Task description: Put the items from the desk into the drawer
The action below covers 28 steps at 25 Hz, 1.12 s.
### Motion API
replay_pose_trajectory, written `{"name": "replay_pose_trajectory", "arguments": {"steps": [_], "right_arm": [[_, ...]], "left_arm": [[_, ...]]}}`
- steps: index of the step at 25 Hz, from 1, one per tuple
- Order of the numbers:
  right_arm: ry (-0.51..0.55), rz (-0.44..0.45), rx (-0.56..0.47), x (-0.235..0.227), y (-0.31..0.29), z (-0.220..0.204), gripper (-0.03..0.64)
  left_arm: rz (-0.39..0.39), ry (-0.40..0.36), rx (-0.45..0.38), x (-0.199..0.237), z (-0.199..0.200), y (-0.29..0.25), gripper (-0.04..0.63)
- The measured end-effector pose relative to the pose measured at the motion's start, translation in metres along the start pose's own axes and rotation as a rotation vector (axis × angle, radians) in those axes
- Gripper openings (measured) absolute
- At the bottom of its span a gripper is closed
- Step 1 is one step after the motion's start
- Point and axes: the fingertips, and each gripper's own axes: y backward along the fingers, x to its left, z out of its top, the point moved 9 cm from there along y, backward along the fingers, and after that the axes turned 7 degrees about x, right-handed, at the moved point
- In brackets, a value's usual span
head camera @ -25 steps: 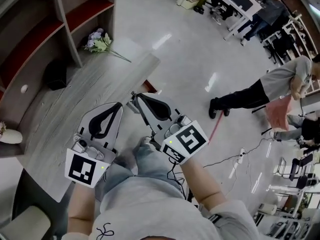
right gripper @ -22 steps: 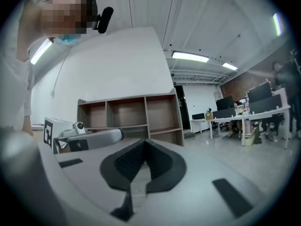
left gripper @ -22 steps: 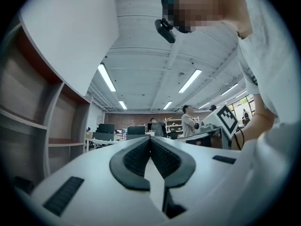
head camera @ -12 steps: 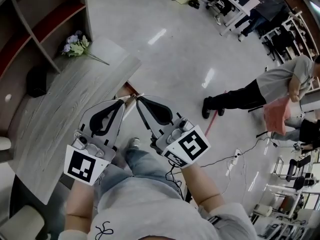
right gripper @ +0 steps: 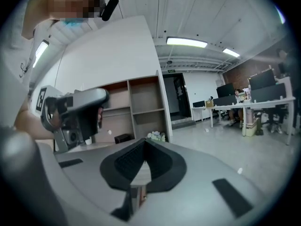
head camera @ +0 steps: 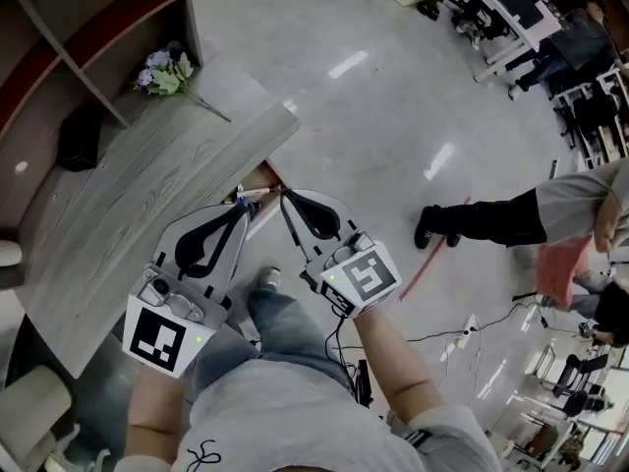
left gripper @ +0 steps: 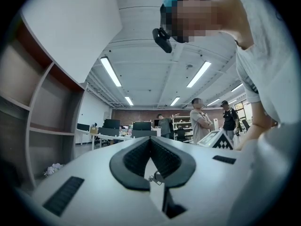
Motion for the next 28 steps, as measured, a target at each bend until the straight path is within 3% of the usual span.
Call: {"name": "replay_pose_trajectory", "arguments": {"steps": [16, 22, 28], "right_arm": [[-0.043, -0.017, 0.373, -0.061, -0.110, -0.139, 0.008], [-0.004, -0.025, 0.465, -0.064, -0.135, -0.159, 0.009], [0.012, -0.015, 0.481, -0.067, -0.138, -0.161, 0.014]], "left_arm": [[0.143, 0.001, 0.042, 0.033, -0.021, 0.001, 0.009], [0.168, 0.012, 0.057, 0.042, -0.029, 0.004, 0.009], [0.173, 0.017, 0.059, 0.047, -0.030, 0.002, 0.009]]}}
